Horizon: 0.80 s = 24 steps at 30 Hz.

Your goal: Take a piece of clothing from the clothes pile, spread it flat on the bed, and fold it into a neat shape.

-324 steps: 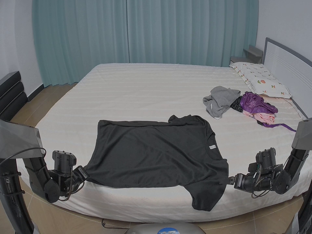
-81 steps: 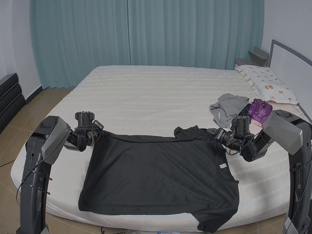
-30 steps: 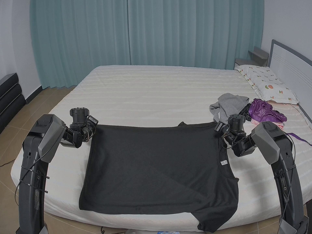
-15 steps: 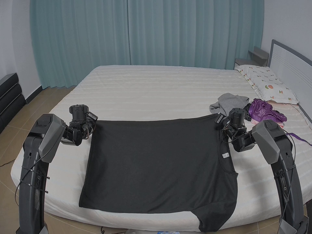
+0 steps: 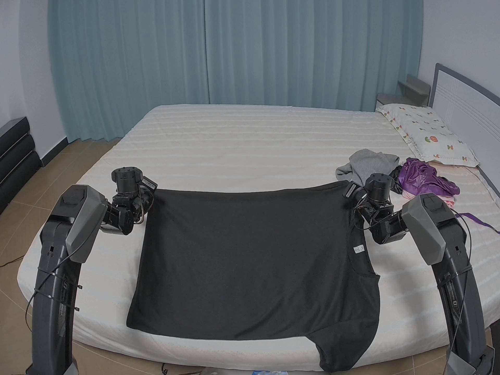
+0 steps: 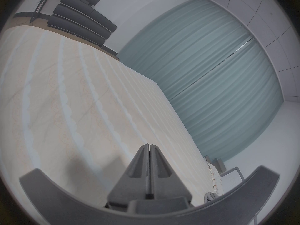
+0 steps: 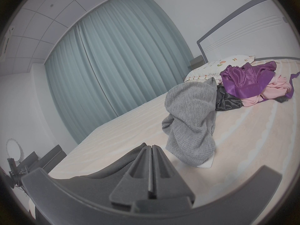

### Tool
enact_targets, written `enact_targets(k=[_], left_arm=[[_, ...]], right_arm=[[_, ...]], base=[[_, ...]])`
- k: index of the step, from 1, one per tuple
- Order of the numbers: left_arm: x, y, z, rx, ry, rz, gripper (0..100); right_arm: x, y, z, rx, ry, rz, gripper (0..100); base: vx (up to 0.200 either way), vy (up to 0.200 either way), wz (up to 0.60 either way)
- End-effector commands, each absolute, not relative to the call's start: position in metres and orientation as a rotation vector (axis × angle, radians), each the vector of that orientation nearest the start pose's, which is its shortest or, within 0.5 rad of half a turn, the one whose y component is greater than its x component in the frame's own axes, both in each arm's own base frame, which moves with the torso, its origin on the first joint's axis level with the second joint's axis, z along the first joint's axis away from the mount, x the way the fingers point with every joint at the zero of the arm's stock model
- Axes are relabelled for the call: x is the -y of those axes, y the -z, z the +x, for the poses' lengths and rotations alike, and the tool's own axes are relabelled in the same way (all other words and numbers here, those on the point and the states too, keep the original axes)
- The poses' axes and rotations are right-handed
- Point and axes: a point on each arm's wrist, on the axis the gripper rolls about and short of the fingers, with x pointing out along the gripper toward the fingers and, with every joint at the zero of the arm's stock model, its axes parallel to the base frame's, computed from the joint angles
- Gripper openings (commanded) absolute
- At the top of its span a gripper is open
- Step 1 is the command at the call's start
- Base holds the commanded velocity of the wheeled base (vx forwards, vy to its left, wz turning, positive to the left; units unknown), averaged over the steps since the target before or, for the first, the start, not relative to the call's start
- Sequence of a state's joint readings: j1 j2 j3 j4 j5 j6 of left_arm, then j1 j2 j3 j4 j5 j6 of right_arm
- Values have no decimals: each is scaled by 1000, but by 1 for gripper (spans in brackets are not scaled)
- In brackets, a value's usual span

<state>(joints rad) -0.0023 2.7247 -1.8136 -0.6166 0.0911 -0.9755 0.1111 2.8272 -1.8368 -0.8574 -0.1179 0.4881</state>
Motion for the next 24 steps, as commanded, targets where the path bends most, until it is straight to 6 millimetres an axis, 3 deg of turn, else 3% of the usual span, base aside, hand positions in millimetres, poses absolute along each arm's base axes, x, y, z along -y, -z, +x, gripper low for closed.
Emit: enact_targets(k=[1,24], left_arm=[[0,11,544,-226,-226,-953,0],[-1,25,551,-255,-246,-941,0]], right_arm=[[-61,37,543,-143,36,468,0],[-59,63,547,-154,62,459,0]], base=[[0,0,0],[0,0,0]])
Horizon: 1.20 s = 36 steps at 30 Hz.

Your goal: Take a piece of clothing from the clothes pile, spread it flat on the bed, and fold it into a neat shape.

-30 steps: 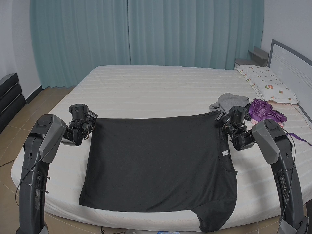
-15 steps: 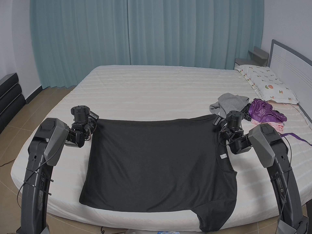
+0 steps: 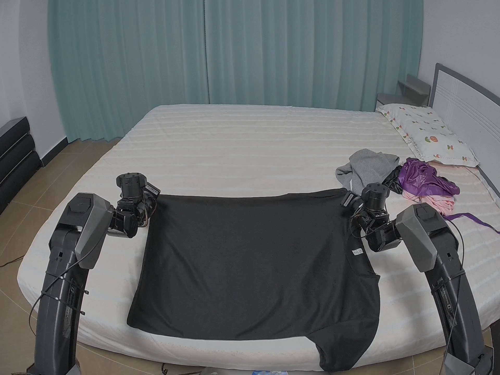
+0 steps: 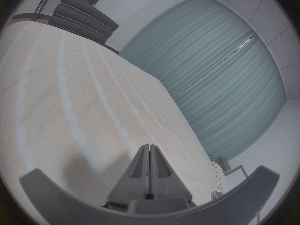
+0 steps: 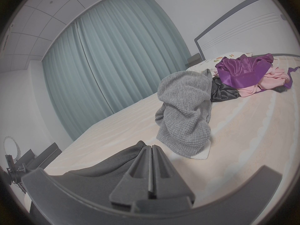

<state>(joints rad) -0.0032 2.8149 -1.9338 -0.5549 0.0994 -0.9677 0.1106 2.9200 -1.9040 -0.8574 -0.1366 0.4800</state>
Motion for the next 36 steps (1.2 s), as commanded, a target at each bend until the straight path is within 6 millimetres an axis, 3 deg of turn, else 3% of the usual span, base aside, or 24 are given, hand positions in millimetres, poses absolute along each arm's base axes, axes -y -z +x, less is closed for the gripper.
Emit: enact_targets(k=[1,6,7,8,9,12,19,25,31,34,36], left_arm=[[0,25,551,-256,-245,-941,0],[2,25,551,-260,-244,-940,0],[2,25,551,-260,-244,-940,0],[3,26,551,-269,-247,-939,0],[3,26,550,-272,-248,-939,100],[3,26,550,-274,-249,-939,100],[2,23,549,-275,-253,-940,100],[-2,9,535,-298,-277,-948,100],[2,-41,484,-376,-274,-947,100],[7,-46,464,-431,-269,-945,100],[7,-47,447,-472,-280,-942,100]], right_arm=[[-61,66,546,-159,60,458,0],[-62,70,545,-172,59,454,0],[-62,71,545,-175,60,454,100],[-62,74,545,-179,63,454,100],[-62,74,545,-177,62,453,100],[-63,73,545,-176,61,455,100],[-58,52,546,-148,79,459,100],[-51,28,521,-195,99,465,100],[-40,-29,439,-313,59,527,100],[-38,-48,399,-356,8,586,100],[-35,-49,379,-377,14,590,100]], base=[[0,0,0],[0,0,0],[0,0,0],[0,0,0],[0,0,0],[0,0,0],[0,0,0],[0,0,0],[0,0,0],[0,0,0],[0,0,0]])
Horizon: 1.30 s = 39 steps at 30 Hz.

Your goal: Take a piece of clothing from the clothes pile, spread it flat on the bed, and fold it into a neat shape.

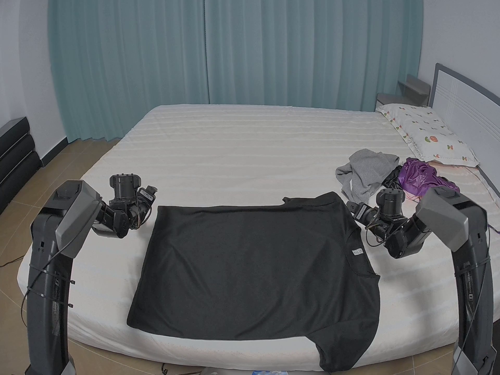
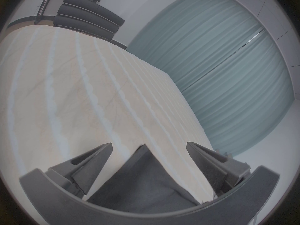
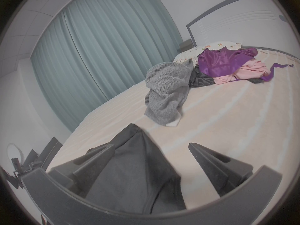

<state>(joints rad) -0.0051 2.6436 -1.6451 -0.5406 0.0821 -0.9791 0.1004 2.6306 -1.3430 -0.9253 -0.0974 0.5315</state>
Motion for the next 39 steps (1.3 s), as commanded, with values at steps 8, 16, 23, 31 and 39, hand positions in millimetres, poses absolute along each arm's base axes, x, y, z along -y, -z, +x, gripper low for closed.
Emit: enact_targets(k=[8,16,23,31,39], left_arm=[[17,-48,362,-622,-195,-962,100],[24,-41,302,-694,-199,-987,100],[26,-31,280,-782,-217,-1042,100],[26,-20,262,-831,-197,-1068,100],[25,-9,252,-837,-173,-998,100]], right_arm=[[-31,-40,317,-483,20,667,100],[-29,-17,268,-581,12,691,100],[-28,-9,247,-640,12,770,100],[-28,17,236,-707,28,829,100],[-28,20,231,-739,12,872,100]], base=[[0,0,0],[0,0,0],[0,0,0],[-150,0,0],[-150,0,0]])
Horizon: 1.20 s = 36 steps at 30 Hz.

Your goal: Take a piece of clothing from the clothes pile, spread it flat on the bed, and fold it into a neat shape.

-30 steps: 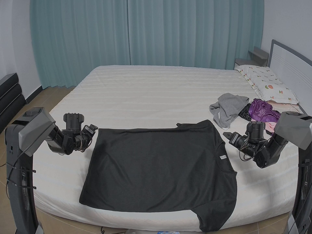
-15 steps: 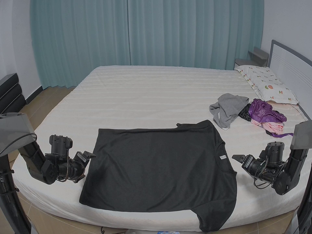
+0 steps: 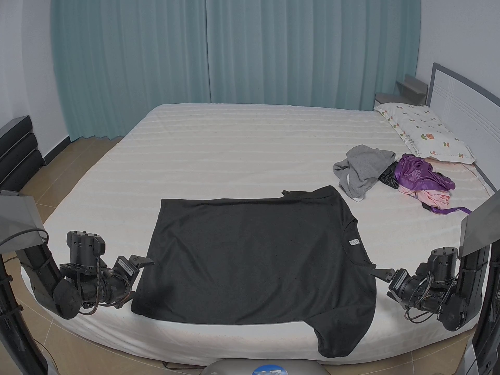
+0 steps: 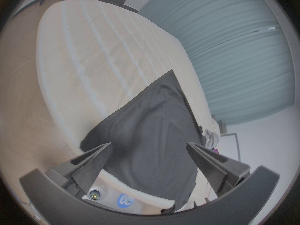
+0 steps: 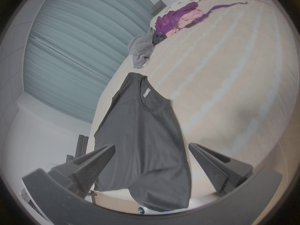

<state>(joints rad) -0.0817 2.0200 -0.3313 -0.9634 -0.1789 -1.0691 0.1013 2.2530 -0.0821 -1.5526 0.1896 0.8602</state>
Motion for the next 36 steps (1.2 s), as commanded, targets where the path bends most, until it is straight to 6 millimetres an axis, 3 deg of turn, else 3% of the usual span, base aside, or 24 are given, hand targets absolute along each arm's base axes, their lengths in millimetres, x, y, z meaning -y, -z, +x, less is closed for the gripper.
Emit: enact_targets(k=[1,5,17,24,36], left_arm=[[24,-8,251,-844,-172,-986,100],[24,7,246,-906,-167,-879,100],[23,27,247,-918,-143,-710,100],[24,41,257,-883,-122,-631,100],[31,45,274,-845,-111,-595,100]], right_arm=[[-28,20,231,-739,12,870,100],[-28,22,231,-748,16,870,100],[-28,22,232,-745,13,868,100],[-32,23,231,-753,0,860,100],[-32,22,232,-749,1,862,100]], base=[[0,0,0],[0,0,0],[0,0,0],[0,0,0],[0,0,0]])
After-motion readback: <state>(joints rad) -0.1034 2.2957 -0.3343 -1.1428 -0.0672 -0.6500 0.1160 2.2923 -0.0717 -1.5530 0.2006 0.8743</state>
